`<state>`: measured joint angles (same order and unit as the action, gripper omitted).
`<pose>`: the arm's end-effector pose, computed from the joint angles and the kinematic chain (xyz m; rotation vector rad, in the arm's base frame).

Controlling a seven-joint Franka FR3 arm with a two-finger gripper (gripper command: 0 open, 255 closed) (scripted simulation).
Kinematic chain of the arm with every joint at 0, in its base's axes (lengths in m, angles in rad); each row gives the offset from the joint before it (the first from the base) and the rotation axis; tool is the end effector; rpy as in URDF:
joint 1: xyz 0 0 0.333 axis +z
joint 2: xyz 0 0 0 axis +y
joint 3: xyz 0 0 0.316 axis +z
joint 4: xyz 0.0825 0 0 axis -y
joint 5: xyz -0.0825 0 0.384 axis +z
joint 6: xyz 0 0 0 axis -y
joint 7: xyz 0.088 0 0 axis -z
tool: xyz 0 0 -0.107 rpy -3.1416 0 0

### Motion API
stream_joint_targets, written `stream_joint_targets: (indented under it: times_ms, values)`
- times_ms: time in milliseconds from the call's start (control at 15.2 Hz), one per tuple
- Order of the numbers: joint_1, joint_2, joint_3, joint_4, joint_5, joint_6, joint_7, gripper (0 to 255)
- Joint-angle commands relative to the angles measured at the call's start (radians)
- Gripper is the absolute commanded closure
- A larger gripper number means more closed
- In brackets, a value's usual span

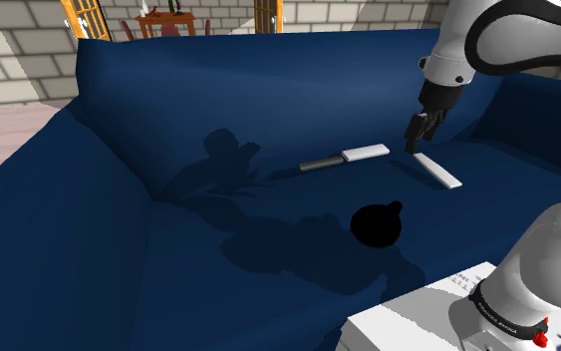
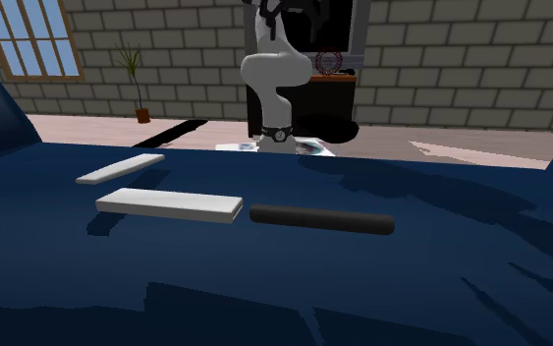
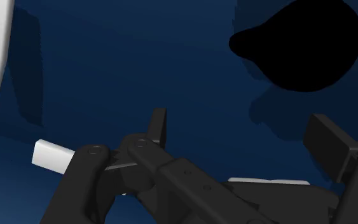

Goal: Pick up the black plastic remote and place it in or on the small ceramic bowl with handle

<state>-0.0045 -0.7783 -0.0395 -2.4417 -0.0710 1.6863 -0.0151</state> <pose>0.3168 -0.0234 0.5575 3.0979 -0.0162 0.0334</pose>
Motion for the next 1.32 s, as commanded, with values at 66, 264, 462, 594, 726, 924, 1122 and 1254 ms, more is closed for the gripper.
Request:
stream_joint_targets:
  times_ms: [66, 264, 462, 594, 726, 924, 1122, 1254]
  values:
    - [0.006, 0.025, -0.017, -0.004, -0.014, 0.034, -0.040, 0]
    - [0.025, 0.108, -0.065, -0.006, -0.051, 0.134, -0.158, 0]
    - [0.046, 0.204, -0.111, 0.007, -0.078, 0.233, -0.273, 0]
    - [0.062, 0.272, -0.140, 0.023, -0.090, 0.296, -0.350, 0]
    - [0.078, 0.344, -0.166, 0.046, -0.096, 0.357, -0.427, 0]
    - [0.103, 0.456, -0.200, 0.090, -0.092, 0.441, -0.544, 0]
    - [0.127, 0.570, -0.226, 0.145, -0.073, 0.516, -0.664, 0]
    - [0.140, 0.647, -0.237, 0.187, -0.053, 0.560, -0.745, 0]
